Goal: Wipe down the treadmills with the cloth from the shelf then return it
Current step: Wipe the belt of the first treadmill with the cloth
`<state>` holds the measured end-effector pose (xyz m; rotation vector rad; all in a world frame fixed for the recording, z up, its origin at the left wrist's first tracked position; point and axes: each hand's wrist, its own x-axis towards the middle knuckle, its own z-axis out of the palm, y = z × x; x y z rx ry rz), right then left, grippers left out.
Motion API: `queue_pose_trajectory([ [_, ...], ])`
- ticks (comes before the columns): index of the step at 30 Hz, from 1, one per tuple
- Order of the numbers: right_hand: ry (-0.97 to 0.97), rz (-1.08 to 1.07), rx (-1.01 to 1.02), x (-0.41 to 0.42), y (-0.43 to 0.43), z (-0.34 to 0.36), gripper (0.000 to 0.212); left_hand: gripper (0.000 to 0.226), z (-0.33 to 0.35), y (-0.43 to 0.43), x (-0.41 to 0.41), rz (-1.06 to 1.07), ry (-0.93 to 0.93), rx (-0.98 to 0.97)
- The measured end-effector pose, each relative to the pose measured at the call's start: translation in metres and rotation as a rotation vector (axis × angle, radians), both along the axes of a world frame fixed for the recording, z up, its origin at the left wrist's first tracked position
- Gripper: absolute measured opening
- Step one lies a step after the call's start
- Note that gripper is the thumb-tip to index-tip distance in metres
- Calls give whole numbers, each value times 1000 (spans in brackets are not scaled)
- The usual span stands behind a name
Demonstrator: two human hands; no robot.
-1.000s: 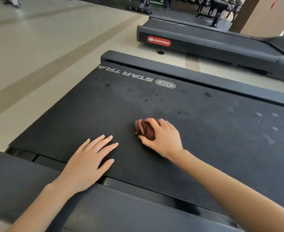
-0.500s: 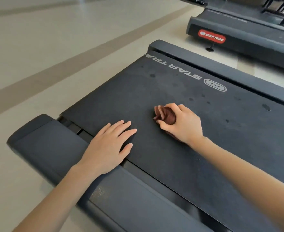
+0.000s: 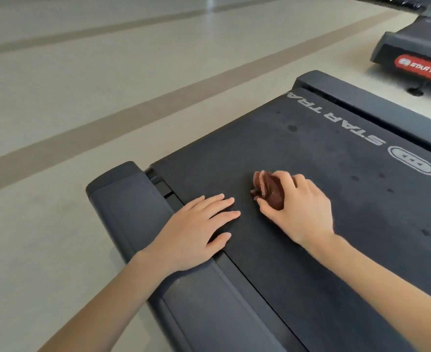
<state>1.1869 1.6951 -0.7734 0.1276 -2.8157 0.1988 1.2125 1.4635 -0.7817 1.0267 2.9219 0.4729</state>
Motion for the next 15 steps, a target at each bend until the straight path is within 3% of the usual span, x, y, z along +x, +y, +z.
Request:
queue_pose_trajectory([
  [6, -4, 241, -72, 90, -59, -5, 48, 45, 11, -54, 20, 76, -64, -64],
  [15, -307, 304, -146, 46, -73, 38, 47, 65, 41, -121, 40, 321, -64, -185],
])
